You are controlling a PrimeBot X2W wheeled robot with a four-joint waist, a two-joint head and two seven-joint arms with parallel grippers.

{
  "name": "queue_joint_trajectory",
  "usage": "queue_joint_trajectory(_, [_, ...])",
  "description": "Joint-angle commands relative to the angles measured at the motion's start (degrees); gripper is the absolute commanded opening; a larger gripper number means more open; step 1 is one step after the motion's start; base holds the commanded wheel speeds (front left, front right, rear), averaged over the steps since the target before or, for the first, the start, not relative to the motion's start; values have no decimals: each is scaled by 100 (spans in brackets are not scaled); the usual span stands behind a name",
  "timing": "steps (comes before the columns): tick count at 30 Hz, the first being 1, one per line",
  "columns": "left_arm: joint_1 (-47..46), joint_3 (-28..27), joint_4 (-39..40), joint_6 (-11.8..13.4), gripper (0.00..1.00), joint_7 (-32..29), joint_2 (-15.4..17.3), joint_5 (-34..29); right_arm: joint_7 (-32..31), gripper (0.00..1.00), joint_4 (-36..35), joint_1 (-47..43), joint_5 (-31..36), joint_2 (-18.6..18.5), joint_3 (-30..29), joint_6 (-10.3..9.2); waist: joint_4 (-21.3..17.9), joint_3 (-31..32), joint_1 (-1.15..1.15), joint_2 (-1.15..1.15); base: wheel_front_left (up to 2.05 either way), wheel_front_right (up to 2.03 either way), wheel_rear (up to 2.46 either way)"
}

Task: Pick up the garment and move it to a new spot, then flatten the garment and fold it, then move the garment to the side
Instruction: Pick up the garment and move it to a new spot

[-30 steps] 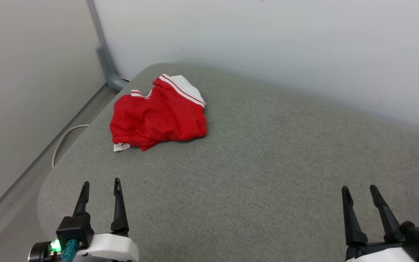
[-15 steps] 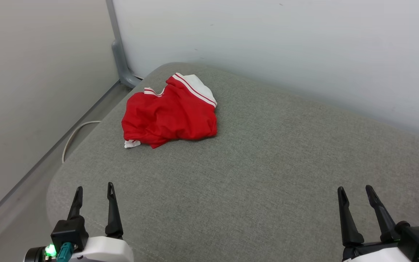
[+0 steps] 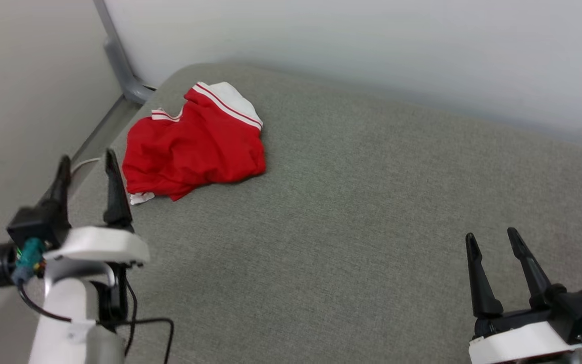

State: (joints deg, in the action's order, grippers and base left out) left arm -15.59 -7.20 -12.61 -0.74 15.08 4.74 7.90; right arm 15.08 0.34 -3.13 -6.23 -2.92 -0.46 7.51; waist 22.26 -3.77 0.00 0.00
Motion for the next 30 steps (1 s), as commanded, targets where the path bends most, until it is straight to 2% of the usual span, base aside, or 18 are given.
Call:
queue_joint_trajectory(1, [-320, -69, -89, -48, 100, 15, 69, 26, 14, 100, -55, 134, 84, 7, 4, -4, -269, -343, 0, 0, 0, 0, 0])
queue_joint_trajectory(11, [-2188, -170, -1127, -360, 100, 1, 869, -95, 14, 100, -377, 663, 428, 7, 26, -4, -814, -1247, 0, 0, 0, 0, 0])
queue_joint_trajectory(17, [-3176, -17, -1992, -607, 100, -574, 1227, 317, 14, 100, -600, 842, 496, 1, -18, -3, -975, -1545, 0, 0, 0, 0, 0])
queue_joint_trajectory(20, [-3534, 203, -2409, -655, 100, -1175, 1416, 531, 14, 100, -695, 941, 515, -16, -12, -4, -1049, -1676, 0, 0, 0, 0, 0])
queue_joint_trajectory(23, [-3802, 509, -2845, -664, 100, -2235, 1507, 932, 14, 100, -755, 989, 514, -44, -9, -4, -1122, -1790, 0, 0, 0, 0, 0])
queue_joint_trajectory(26, [-4015, 958, -2989, -665, 100, -3274, 1709, 1373, 14, 100, -809, 1047, 519, -51, -27, -4, -1170, -1892, 0, 0, 0, 0, 0])
queue_joint_trajectory(30, [-4075, 1479, -3030, -664, 100, -4352, 1926, 1897, 14, 100, -836, 1099, 511, -74, -15, -4, -1240, -2054, 0, 0, 0, 0, 0])
